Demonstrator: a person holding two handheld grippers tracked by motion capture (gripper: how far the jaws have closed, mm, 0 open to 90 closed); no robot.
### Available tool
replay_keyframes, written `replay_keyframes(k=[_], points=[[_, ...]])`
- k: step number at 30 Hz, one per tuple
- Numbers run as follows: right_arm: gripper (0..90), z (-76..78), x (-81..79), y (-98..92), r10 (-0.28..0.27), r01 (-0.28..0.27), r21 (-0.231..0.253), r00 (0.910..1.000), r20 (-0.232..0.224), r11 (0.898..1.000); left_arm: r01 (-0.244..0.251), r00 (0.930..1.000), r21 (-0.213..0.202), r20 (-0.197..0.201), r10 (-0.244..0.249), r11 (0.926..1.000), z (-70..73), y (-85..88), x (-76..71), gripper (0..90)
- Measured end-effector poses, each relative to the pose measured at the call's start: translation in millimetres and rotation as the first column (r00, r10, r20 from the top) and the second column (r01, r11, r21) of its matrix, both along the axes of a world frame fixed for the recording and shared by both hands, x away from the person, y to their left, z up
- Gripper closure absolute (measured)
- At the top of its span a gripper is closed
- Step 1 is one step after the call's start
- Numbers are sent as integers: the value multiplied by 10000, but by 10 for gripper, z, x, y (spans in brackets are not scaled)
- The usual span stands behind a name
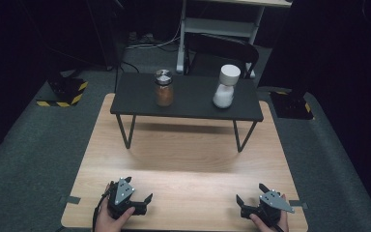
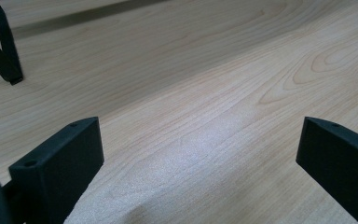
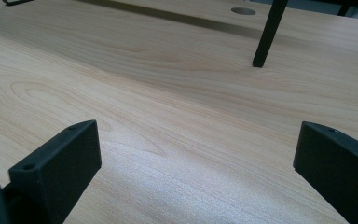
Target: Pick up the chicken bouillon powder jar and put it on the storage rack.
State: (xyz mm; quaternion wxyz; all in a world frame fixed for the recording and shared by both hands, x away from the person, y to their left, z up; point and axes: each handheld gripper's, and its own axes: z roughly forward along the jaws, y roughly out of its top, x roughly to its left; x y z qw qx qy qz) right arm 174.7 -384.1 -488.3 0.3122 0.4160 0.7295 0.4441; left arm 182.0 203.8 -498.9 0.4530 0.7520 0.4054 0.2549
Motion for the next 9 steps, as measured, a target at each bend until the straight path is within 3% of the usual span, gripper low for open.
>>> replay_keyframes(k=[4, 9], points=[[3, -3, -3, -1, -3, 3, 11, 10000, 15, 10000, 73, 9999, 69, -69, -73, 9999, 11, -16, 17, 10], [5, 8, 6, 13, -103, 103, -2, 9999, -73, 9999, 40, 10000, -274, -53, -42, 9996, -11, 5, 36, 9]])
